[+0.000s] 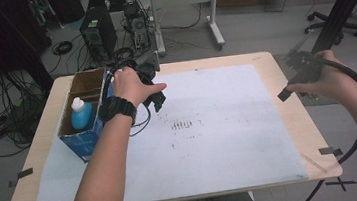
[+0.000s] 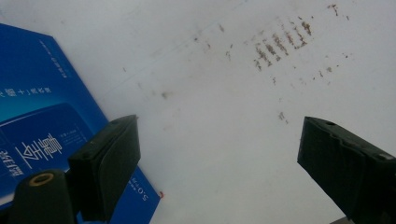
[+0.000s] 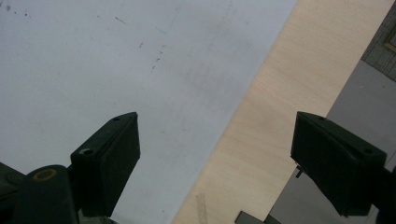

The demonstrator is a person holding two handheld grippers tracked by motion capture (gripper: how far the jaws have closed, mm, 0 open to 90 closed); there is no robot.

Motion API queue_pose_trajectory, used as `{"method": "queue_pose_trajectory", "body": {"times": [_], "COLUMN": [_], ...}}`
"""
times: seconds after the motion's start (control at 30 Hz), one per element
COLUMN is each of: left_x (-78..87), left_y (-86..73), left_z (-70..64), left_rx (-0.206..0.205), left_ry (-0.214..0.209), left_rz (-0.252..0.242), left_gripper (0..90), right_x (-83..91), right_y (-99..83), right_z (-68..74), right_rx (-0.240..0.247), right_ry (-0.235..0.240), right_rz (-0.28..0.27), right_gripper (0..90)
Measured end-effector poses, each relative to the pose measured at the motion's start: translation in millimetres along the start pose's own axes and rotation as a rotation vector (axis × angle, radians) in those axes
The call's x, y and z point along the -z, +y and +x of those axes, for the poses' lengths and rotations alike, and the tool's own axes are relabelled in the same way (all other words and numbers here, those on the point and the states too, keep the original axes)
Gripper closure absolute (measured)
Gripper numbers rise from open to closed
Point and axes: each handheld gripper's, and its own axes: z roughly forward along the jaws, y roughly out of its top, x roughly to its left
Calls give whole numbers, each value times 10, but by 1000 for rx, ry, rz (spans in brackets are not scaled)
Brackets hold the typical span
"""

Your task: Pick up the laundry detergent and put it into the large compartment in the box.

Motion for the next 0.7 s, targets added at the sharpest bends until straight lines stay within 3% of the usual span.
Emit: {"method": "queue_pose_trajectory", "body": {"times": [0.7], "left_x": [-195], "left_y": [-48], "left_z": [-11], "left_rx": [19], "left_ry": [-19], "left_rz": [9], "left_gripper": [134], "right_x": [-53], "right_y": [-20], "right_z": [-4], "right_rx": [0], "right_ry": [1], "right_rz": [8], "right_gripper": [157]}}
